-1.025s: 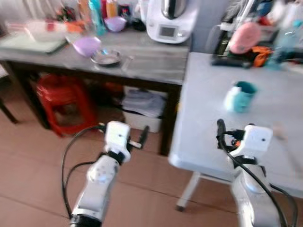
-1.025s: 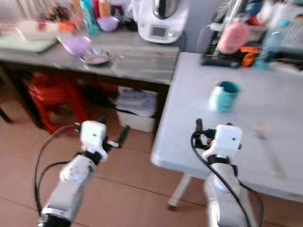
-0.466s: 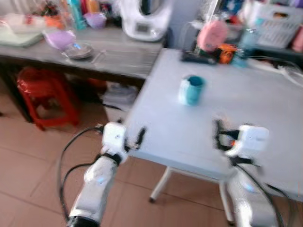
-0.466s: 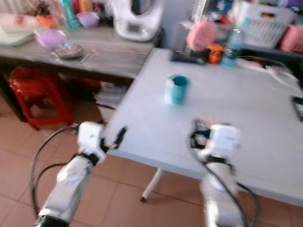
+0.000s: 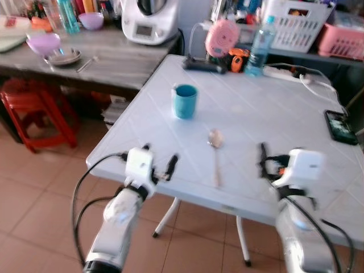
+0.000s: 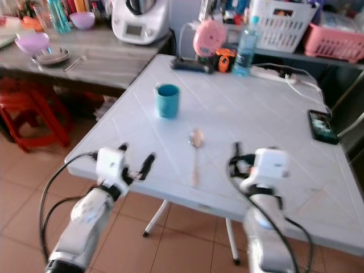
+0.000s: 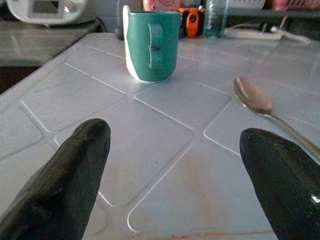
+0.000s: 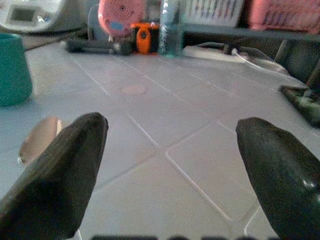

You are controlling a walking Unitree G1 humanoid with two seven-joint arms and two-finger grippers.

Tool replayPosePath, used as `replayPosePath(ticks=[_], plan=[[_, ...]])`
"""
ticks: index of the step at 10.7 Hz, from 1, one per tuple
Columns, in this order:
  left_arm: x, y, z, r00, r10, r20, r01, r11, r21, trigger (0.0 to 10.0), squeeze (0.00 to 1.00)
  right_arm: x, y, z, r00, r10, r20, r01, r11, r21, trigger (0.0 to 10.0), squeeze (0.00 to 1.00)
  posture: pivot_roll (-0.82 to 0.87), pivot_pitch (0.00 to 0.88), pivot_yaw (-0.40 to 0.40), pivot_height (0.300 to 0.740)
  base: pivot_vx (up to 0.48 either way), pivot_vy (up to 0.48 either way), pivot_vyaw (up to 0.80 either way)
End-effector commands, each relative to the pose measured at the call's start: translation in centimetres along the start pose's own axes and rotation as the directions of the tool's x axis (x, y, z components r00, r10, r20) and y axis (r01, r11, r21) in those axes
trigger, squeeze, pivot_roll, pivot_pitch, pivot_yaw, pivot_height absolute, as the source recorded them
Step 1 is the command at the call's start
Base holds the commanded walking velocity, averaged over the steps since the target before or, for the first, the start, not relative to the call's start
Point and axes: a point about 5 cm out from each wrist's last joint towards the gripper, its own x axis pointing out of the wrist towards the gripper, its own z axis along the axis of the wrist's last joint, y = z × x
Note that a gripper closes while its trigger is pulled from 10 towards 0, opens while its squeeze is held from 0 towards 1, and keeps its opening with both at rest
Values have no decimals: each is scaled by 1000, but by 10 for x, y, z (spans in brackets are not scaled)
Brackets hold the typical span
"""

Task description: Setting the table

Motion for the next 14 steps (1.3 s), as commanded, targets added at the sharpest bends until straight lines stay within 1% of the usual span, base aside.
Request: replayPosePath(ticks=[1, 2, 4, 5, 6, 7, 9, 10, 11, 12, 14], plan=[[2, 0, 3, 1000, -9, 16, 9, 1000, 6, 10000, 0, 2, -2, -3, 1000, 6, -26, -6, 1000, -5, 10000, 0, -20, 41, -4, 740, 0, 0, 0], [3, 0, 4, 1000, -11, 18, 11, 1000, 7, 10000, 0, 3, -2, -4, 999, 15, -34, -15, 1000, -6, 10000, 0, -22, 42, -3, 740, 0, 0, 0], [3, 2, 5, 999, -27, 24, 27, 999, 18, 10000, 0, 8, 5, -4, 996, 72, -47, -72, 997, -8, 10000, 0, -22, 43, -1, 740, 0, 0, 0], [3, 3, 5, 999, -30, 26, 30, 999, 17, 10000, 0, 11, 7, -2, 996, 83, -43, -84, 996, -22, 10000, 0, -21, 44, -2, 740, 0, 0, 781], [3, 3, 5, 999, -35, 26, 34, 999, 17, 10000, 0, 12, 8, -2, 996, 82, -40, -82, 997, -5, 10000, 0, -19, 45, -4, 740, 0, 0, 769], [2, 2, 5, 998, -56, 27, 55, 998, 10, 10000, 0, 15, 10, -1, 995, 86, -41, -87, 996, -6, 10000, 0, -18, 46, -4, 740, 0, 0, 400], [-2, -4, 2, 987, -158, 17, 159, 987, -4, 10000, 0, 19, 14, -7, 991, 104, -86, -105, 994, 1, 10000, 0, -18, 47, -4, 740, 0, 0, 0], [-7, -12, 3, 955, -296, 17, 296, 955, 2, 10000, 0, 23, 19, -13, 983, 109, -146, -112, 994, -11, 10000, 0, -17, 49, -4, 740, 0, 0, 0], [-9, -16, 3, 923, -385, 8, 385, 923, -7, 10000, 0, 25, 22, -16, 979, 98, -180, -104, 994, -25, 10000, 0, -17, 49, -4, 740, 0, 0, 0], [-10, -17, 4, 911, -413, 13, 413, 911, -21, 10000, 0, 27, 25, -19, 975, 94, -203, -98, 995, -7, 10000, 0, -17, 49, -4, 740, 0, 0, 0], [-9, -20, 7, 889, -456, 28, 457, 889, -39, 10000, 0, 32, 28, -21, 970, 86, -227, -89, 996, -4, 10000, 0, -9, 46, -8, 740, 0, 0, 0]])
